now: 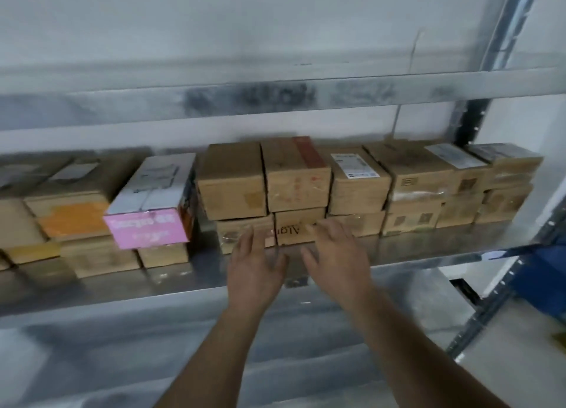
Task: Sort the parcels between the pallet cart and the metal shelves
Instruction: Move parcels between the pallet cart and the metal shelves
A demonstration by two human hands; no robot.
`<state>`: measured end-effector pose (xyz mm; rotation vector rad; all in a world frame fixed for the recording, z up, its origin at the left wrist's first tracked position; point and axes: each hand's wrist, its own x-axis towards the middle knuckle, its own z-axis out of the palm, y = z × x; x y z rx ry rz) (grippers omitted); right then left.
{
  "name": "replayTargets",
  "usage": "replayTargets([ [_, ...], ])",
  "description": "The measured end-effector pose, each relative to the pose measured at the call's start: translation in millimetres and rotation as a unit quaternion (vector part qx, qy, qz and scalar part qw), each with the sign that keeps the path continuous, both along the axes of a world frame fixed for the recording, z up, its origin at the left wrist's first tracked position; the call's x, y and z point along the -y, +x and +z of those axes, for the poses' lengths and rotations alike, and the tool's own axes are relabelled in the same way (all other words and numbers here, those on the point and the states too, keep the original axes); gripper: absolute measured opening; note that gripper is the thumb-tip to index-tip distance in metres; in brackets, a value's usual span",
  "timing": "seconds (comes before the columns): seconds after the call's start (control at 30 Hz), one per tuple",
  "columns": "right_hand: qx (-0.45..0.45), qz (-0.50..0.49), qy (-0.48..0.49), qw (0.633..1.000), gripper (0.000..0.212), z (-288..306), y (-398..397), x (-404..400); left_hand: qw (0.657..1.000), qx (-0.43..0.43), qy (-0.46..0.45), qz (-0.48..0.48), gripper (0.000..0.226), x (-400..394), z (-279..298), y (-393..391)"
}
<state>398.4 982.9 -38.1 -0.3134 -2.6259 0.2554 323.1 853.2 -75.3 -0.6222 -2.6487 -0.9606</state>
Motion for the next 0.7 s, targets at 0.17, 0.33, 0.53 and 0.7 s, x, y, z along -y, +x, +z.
replayTargets([
  [0.17,0.008,0.065,-0.014,0.998,0.045,-3,-31,89,0.998,-0.001,-0.004,0.060,0.065,97,1,-17],
  [0.33,0.021,0.126,-0.017,0.992,0.049,-6,-60,175,0.992,-0.024,-0.006,0.125,0.066,192,0,-24],
  [0.53,0.016,0.219,-0.020,0.975,0.050,-10,-86,263,0.977,0.000,-0.001,0.215,0.070,279,-8,-27],
  [0.7,0.022,0.282,-0.015,0.959,0.046,-18,-111,320,0.956,0.017,0.002,0.293,0.072,336,-12,-28],
])
